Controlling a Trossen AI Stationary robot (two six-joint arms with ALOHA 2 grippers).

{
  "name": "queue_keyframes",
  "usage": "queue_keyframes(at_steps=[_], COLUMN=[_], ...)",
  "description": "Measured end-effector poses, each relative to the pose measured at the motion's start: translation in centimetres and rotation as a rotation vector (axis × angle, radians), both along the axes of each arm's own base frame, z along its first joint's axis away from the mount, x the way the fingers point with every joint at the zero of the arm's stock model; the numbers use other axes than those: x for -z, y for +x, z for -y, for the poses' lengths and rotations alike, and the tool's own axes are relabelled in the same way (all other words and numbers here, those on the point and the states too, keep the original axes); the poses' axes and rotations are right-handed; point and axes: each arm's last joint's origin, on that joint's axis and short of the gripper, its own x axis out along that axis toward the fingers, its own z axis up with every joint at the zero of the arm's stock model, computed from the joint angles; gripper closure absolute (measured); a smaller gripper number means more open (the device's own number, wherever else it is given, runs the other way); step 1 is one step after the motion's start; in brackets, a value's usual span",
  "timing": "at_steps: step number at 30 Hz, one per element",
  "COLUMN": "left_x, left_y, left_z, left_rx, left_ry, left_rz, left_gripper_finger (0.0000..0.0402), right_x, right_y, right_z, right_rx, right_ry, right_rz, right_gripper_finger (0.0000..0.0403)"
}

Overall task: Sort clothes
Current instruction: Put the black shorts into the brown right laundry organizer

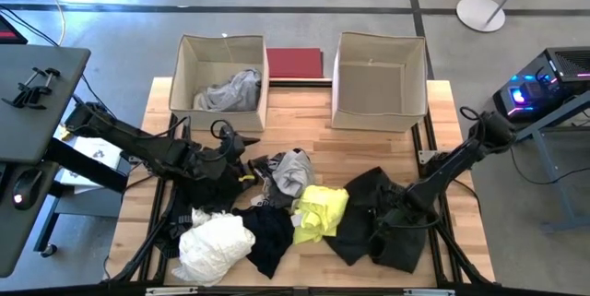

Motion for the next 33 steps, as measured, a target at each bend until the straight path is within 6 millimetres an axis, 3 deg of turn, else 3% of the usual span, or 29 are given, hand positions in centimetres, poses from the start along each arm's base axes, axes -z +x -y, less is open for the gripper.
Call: queue_keyframes(at_steps=[7,12,19,25,29,33], left_x=[0.0,-0.1,-0.1,-0.1,-0.1,-0.1], left_y=[0.0,0.0,0.0,0.0,0.0,0.0], left_z=[0.2,0.2,0.3,0.2,0.2,0.2], left_rx=[0.004,0.008,0.008,0.008,0.008,0.008], left_ry=[0.000,-0.001,-0.003,-0.002,-0.002,-0.002], left_rz=[0.006,0.007,0.012,0.012,0.011,0.011], left_gripper_finger=[0.0149,0.0149,0.0149,0.0149,0.0149,0.0149], right_x=[-0.1,-3.2,-13.6,-22.7,-27.5,-31.3], right_y=[0.7,0.4,-0.1,-0.7,-0.7,-0.8], right_z=[0.1,0.6,1.3,2.7,3.8,5.8], right_rx=[-0.053,-0.029,0.040,0.070,0.022,0.052], right_ry=[-0.048,-0.132,-0.312,-0.562,-0.763,-1.058], right_rz=[0.105,0.097,0.213,0.455,0.658,0.715], right_gripper_finger=[0.0361,0.0368,0.0368,0.0368,0.0368,0.0368])
